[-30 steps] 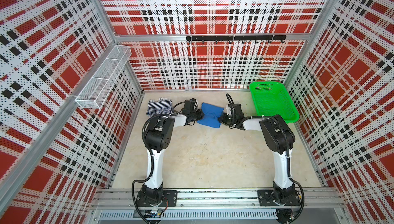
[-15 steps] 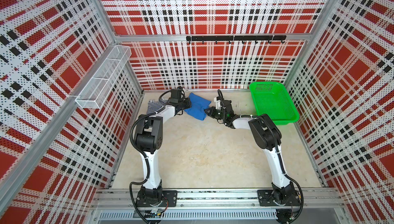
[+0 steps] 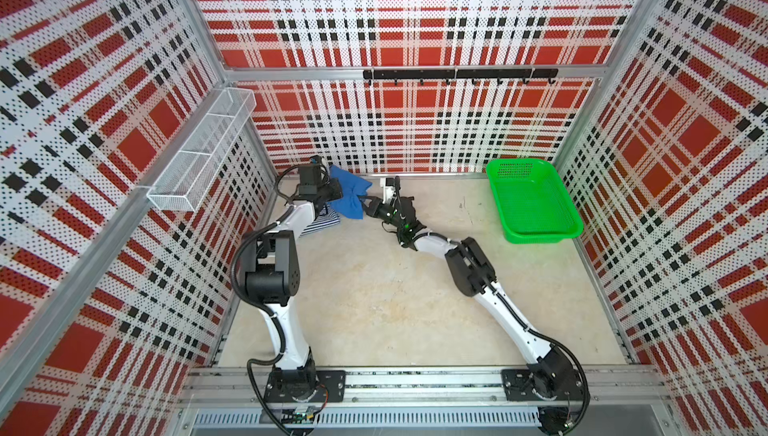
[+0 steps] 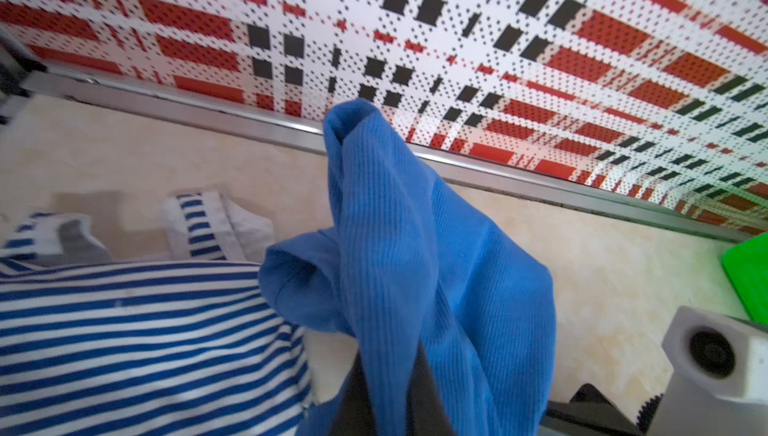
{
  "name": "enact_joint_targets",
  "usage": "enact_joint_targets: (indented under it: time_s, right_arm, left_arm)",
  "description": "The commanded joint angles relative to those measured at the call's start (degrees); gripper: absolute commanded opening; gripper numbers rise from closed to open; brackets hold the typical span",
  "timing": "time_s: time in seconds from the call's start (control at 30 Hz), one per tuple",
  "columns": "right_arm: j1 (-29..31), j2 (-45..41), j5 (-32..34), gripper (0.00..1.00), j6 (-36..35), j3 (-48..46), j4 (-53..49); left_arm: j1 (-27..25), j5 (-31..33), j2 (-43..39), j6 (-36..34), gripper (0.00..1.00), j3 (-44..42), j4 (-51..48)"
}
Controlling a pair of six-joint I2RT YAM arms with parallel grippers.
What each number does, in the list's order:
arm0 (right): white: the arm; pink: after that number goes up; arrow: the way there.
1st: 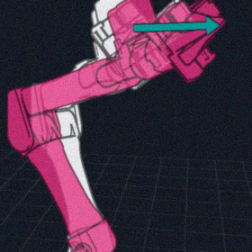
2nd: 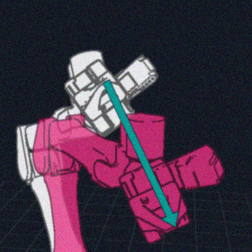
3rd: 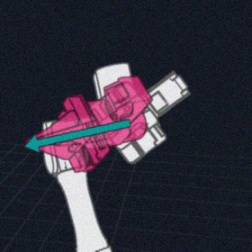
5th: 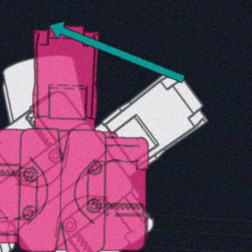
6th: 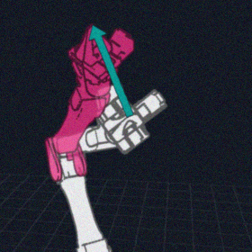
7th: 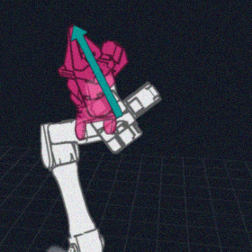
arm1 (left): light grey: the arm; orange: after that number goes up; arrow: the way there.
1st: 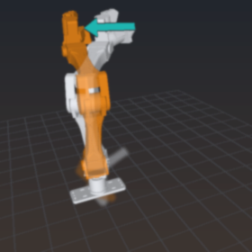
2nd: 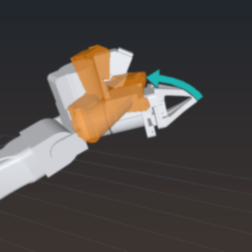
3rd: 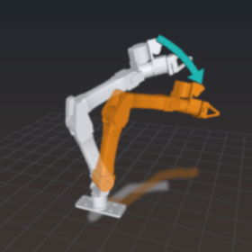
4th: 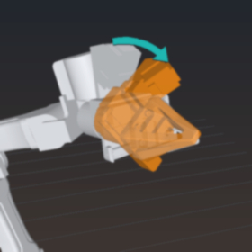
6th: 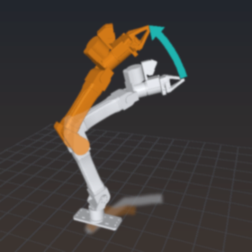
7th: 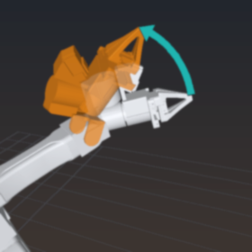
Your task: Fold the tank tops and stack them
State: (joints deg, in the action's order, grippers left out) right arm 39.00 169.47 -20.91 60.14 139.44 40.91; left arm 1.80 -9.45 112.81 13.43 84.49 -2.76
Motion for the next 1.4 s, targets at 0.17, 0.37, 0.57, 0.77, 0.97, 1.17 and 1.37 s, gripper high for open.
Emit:
enact_joint_targets:
  time_s: [0.17,0.37,0.57,0.77,0.97,1.17,1.37]
  right_arm:
    - [2.4,4.6,5.7,0.00,-4.1,6.5,0.1]
    - [2.4,2.9,2.6,0.35,-5.3,4.0,0.6]
    - [1.6,-9.4,0.9,0.48,-9.9,-17.2,7.4]
    - [-1.3,-19.7,0.1,0.54,-12.2,-33.0,11.6]
    - [-3.3,-28.4,0.3,0.54,-17.5,-43.2,12.7]
    - [-4.7,-33.2,-0.5,0.54,-18.4,-49.3,15.2]
    - [-5.6,-39.2,-1.8,0.53,-19.7,-58.0,18.3]
  left_arm:
    - [5.6,3.3,-4.3,-1.0,0.00,-6.7,7.1]
    - [7.6,5.4,-5.3,-0.1,0.00,-12.1,11.1]
    - [9.4,6.5,-8.6,1.4,0.00,-17.9,15.2]
    - [11.9,8.3,-13.5,1.9,0.00,-21.9,18.1]
    - [13.9,3.0,-13.0,1.8,0.00,-18.1,17.4]
    - [12.7,0.1,-9.9,-2.1,0.00,-8.8,10.6]
    - [16.1,0.5,-10.0,-2.5,0.00,-8.5,10.5]
